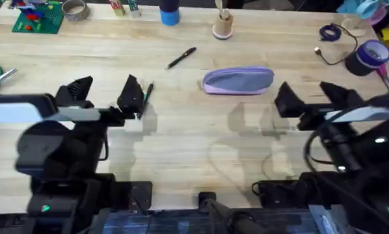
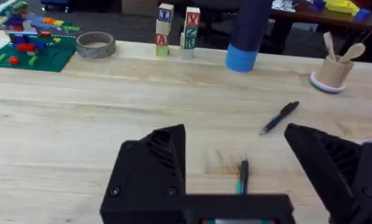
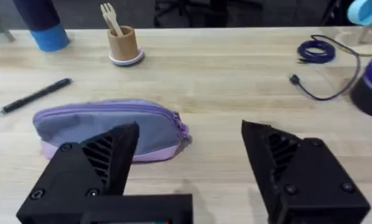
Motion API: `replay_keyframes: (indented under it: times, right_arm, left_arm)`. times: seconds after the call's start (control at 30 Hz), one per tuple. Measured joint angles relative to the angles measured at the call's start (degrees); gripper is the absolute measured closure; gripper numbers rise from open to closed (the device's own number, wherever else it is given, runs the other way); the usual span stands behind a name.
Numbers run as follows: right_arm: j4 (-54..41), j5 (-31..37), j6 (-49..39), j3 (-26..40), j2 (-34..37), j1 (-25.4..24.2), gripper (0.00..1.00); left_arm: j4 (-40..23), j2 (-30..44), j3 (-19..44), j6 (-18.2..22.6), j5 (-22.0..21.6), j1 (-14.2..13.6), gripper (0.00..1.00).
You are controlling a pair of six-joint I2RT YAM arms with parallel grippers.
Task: Unzip the bag, pick up the pens from the table one at a time and place them inside, then zip the bag closed.
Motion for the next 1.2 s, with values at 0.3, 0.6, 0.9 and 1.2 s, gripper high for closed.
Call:
replay_keyframes:
  times: [0.3,0.6,0.9,1.2]
  right_arm:
    - [-20.4,0.7,0.0,33.1,26.1,0.0,0.006]
    - [-33.6,-1.9,0.0,51.9,42.7,0.0,0.006]
    - [-34.1,-2.3,0.0,53.8,44.2,0.0,0.006]
    - [-34.2,-2.3,0.0,53.8,44.2,0.0,0.006]
  left_arm:
    - [-11.4,29.5,31.3,0.5,6.2,0.0,0.01]
    - [-30.1,58.4,59.5,0.5,12.0,0.0,0.008]
    - [-30.3,64.0,63.6,0.5,15.2,0.0,0.008]
    - [-29.1,64.0,63.7,8.3,22.6,0.0,0.008]
